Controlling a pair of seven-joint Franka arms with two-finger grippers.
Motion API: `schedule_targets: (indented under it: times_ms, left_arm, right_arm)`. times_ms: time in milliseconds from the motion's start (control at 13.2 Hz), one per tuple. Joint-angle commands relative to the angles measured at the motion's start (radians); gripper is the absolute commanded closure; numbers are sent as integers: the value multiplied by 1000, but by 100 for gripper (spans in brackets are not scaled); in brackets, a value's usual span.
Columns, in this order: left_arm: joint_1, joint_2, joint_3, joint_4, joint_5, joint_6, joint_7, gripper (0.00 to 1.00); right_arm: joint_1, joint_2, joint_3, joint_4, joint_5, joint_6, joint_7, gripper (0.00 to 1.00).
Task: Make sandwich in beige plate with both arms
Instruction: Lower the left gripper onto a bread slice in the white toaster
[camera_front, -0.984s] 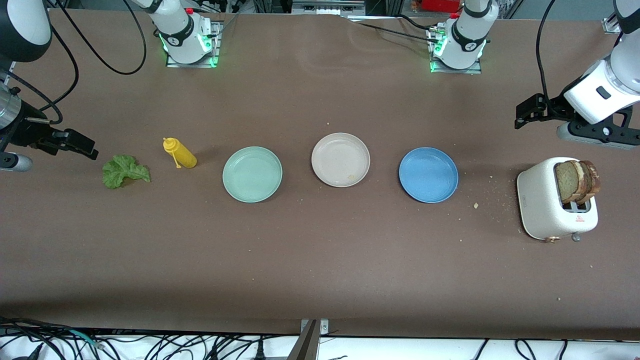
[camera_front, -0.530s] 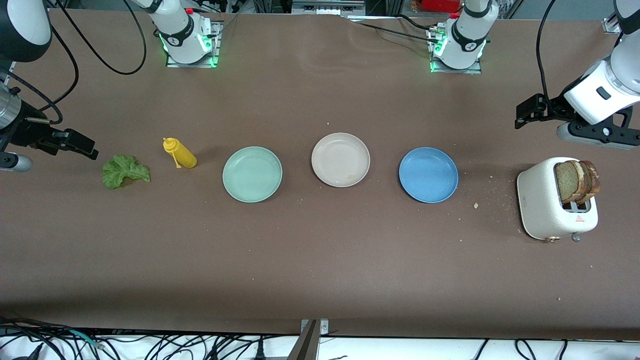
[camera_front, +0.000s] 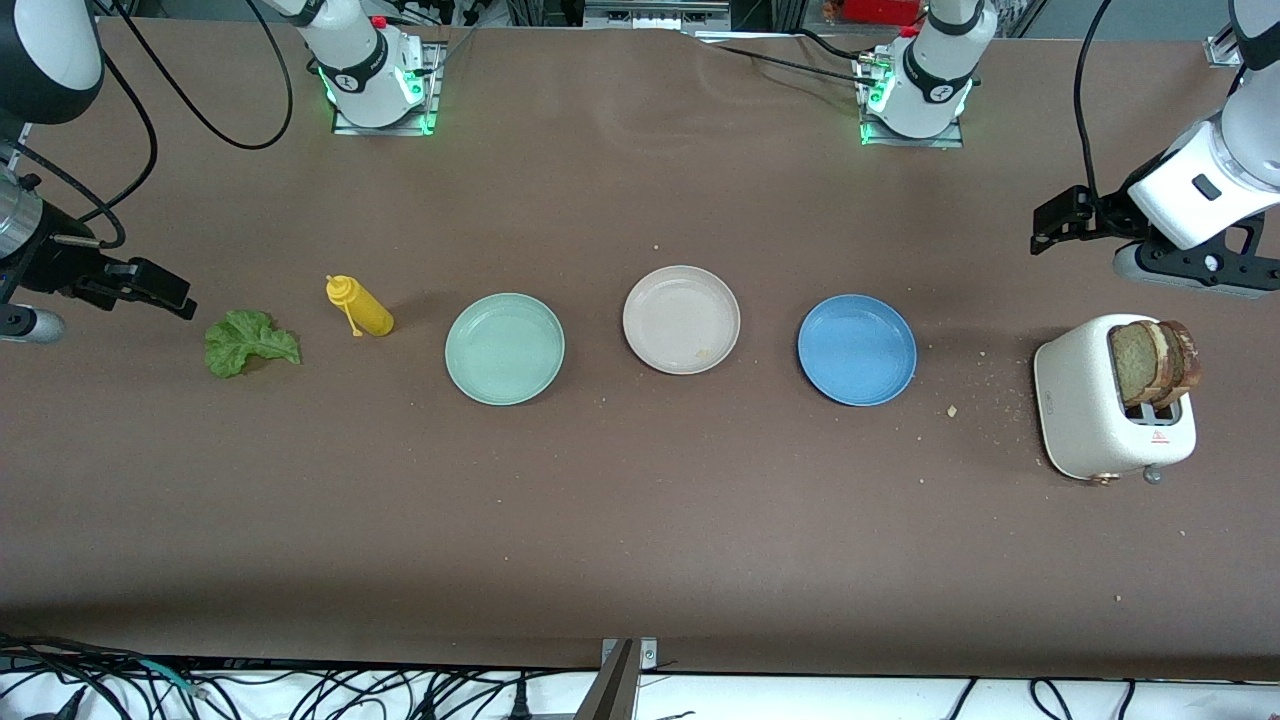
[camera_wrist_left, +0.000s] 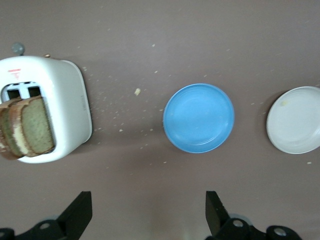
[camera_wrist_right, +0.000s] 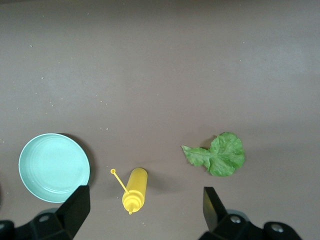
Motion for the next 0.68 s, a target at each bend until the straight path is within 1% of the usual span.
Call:
schedule_targets:
  times_ms: [0,151,303,454,605]
  left_arm:
    - [5,57,4,29,95,-11,12,0]
    - [35,94,4,29,158,6,13,0]
    - [115,123,4,11,160,102,45,0]
    - [166,151,4,2,157,165,104,0]
    - [210,148,3,-72,155,275,122,0]
  right_arm:
    - [2,-20,2,-11,8,-8,11,0]
    - [2,-20,2,-11,8,-8,11,0]
    - [2,-19,1,-13,8,-8,11,0]
    - [2,-19,2,-13,8,-8,11,0]
    - [2,-20,2,-13,8,-8,11,0]
